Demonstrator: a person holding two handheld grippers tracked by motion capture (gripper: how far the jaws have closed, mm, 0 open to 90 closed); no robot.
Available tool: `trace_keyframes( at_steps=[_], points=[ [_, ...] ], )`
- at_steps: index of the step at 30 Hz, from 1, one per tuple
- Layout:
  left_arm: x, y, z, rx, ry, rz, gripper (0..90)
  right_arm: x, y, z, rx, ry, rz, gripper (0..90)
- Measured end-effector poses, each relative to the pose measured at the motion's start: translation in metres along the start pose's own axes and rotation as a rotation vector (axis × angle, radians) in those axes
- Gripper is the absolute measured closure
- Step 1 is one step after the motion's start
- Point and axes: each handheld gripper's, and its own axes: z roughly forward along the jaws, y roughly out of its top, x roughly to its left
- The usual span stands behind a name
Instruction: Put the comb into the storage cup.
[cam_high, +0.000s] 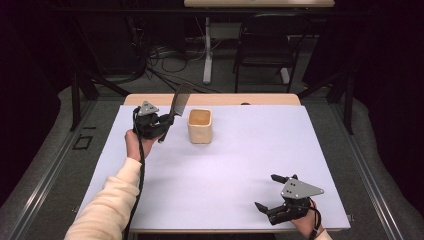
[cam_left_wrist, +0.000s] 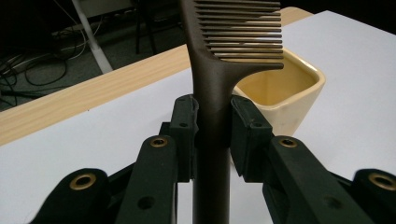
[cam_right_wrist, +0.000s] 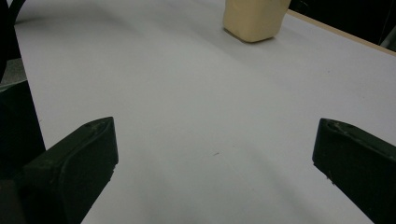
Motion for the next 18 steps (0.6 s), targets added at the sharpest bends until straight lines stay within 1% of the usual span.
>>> trace_keyframes(
  at_steps=[10,18],
  points=[
    [0.001,0.008,0.004,-0.016,-0.001,-0.006,72.4,0.0,0.0,0.0,-0.001,0.001,0.0,0.0],
    [-0.002,0.016,0.008,-0.029,-0.003,0.004,72.4,0.0,0.0,0.0,0.001,0.0,0.001,0.0]
  ],
)
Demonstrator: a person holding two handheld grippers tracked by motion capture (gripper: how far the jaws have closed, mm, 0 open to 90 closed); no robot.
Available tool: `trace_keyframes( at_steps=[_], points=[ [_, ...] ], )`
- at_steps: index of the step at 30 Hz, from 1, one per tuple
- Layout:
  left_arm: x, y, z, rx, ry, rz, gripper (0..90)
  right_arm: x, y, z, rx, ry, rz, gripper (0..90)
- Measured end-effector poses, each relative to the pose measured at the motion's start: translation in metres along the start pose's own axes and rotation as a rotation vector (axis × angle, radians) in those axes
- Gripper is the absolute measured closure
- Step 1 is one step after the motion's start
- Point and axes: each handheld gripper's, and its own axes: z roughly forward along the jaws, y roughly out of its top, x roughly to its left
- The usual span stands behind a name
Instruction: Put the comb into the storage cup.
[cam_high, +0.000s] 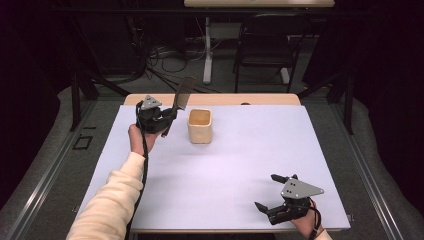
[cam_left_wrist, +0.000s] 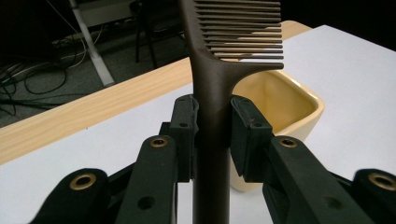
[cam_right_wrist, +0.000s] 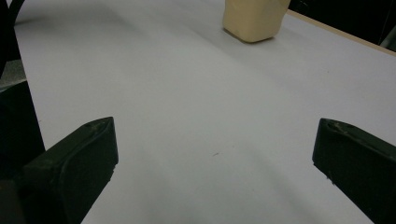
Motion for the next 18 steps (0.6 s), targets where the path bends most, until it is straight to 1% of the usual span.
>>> trace_keyframes(
  at_steps=[8,10,15,18],
  points=[
    [-0.0012,0.0058,0.0038,-0.001,0.001,0.008,72.4,-0.0002,-0.0002,0.0004,-0.005,0.003,0.002,0.0],
    [-0.0015,0.0066,0.0047,-0.005,-0.002,0.0,72.4,-0.0001,-0.0002,0.0005,-0.005,0.003,0.003,0.0],
    [-0.0022,0.0085,0.0065,-0.002,-0.008,0.014,72.4,-0.0001,-0.0003,-0.0001,-0.002,0.002,0.002,0.0],
    [-0.0014,0.0093,0.0067,-0.004,-0.009,0.01,72.4,-0.0002,-0.0003,-0.0001,-0.002,0.002,0.003,0.0]
  ],
)
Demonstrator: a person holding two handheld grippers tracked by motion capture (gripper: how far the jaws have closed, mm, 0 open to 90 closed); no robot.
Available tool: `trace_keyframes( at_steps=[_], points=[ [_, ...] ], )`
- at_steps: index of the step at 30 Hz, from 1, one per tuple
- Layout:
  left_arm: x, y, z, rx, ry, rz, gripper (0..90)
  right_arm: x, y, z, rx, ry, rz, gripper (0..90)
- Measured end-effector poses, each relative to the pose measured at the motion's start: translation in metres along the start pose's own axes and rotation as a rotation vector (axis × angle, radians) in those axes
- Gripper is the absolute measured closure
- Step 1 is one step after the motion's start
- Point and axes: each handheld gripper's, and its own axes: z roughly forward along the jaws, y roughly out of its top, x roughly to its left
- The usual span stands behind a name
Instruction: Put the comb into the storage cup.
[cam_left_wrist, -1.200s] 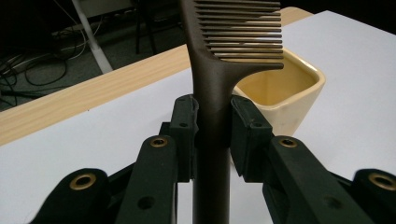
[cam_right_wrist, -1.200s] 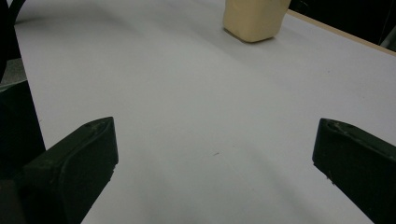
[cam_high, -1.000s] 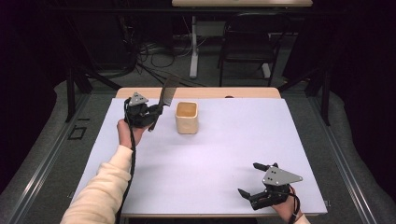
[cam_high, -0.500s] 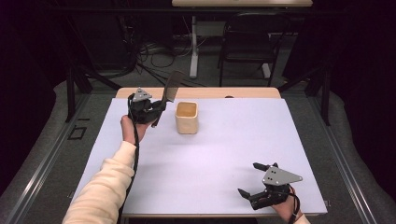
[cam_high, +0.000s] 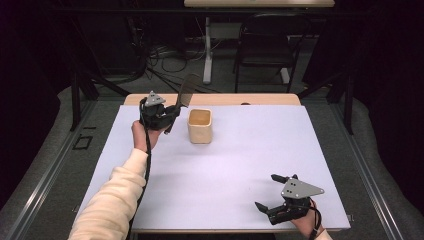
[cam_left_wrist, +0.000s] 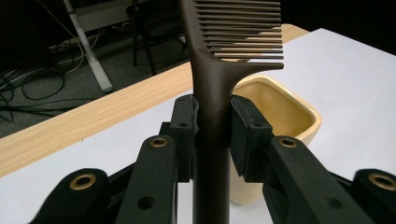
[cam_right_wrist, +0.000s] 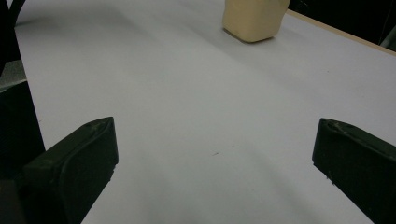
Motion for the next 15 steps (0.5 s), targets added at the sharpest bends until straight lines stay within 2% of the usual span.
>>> trace_keyframes(
  at_steps=[15],
  points=[
    [-0.004,0.015,0.002,-0.031,0.005,0.007,72.4,0.0,0.0,0.0,0.001,0.003,0.0,0.0]
  ],
)
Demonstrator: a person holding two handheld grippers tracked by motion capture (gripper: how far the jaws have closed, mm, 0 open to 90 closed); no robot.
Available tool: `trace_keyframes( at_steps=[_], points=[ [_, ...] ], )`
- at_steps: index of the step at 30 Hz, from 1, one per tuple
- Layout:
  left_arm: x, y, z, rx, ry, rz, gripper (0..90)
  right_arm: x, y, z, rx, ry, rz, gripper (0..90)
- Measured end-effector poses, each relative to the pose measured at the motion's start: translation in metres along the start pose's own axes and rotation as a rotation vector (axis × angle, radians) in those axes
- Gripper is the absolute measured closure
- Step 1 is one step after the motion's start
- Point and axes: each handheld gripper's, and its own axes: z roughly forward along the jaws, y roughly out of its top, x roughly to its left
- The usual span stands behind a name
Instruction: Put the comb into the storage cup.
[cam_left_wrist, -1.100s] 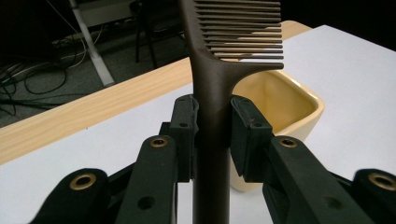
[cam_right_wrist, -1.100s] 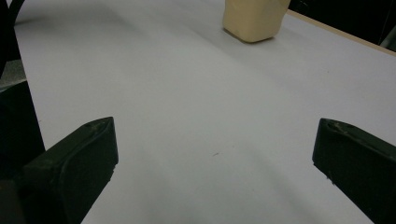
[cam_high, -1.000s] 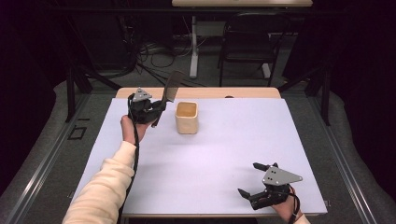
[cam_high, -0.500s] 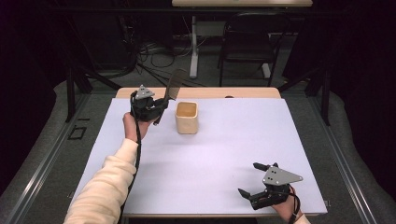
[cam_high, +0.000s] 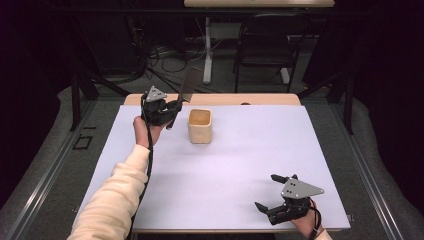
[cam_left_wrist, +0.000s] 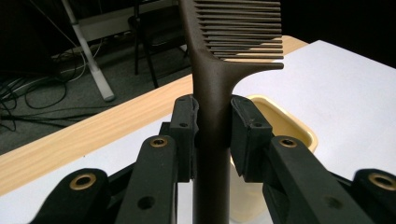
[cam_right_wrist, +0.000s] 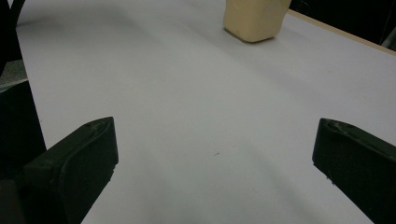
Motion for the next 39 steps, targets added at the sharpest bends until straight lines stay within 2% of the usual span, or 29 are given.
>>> trace_keyframes(
  at_steps=[10,39],
  points=[
    [-0.001,0.007,0.004,-0.015,-0.013,-0.006,72.4,0.0,0.0,0.0,0.005,0.001,0.001,0.0],
    [-0.007,0.019,0.012,-0.046,-0.001,0.0,72.4,0.0,0.0,0.0,0.0,-0.003,0.001,0.0]
  ],
)
